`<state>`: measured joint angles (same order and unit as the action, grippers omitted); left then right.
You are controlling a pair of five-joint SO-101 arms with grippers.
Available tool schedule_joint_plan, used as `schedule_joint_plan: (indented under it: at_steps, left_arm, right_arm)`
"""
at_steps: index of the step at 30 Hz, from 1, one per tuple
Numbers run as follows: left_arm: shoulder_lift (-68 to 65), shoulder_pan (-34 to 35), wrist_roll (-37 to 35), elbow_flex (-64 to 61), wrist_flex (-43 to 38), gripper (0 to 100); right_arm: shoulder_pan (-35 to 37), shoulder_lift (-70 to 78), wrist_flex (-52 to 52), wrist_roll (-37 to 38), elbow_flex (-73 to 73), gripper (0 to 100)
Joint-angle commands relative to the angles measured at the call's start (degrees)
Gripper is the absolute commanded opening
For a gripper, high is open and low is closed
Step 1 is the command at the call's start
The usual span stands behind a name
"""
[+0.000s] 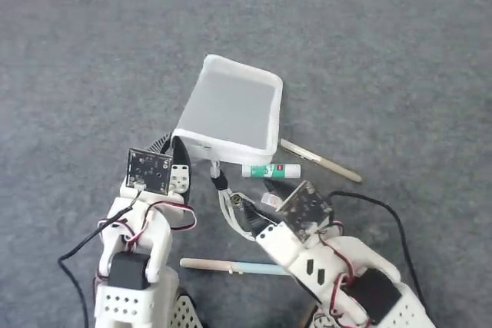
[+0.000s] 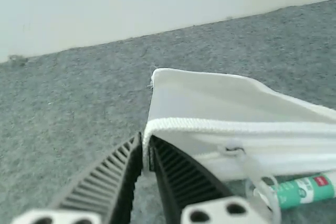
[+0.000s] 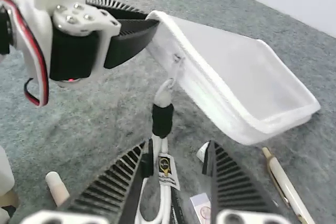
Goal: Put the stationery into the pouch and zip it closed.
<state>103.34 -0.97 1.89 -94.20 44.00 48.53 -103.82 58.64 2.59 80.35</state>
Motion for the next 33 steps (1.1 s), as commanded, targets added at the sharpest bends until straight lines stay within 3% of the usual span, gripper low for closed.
schedule_joint_plan:
  at_steps: [1,18,33]
  left_arm:
    - [1.05,-0.44,0.62,3.56,0.18,1]
    - [1.05,-0.53,0.62,3.56,0.0,1]
    - [1.05,-0.44,0.62,3.56,0.0,1]
  right_arm:
    - [2.15,0.84,-4.35,0.7,1.32,16.9]
    - [3.91,2.24,-10.07,0.62,4.4,20.5]
    - [6.11,36.88,-28.26,0.26,-3.96,20.6]
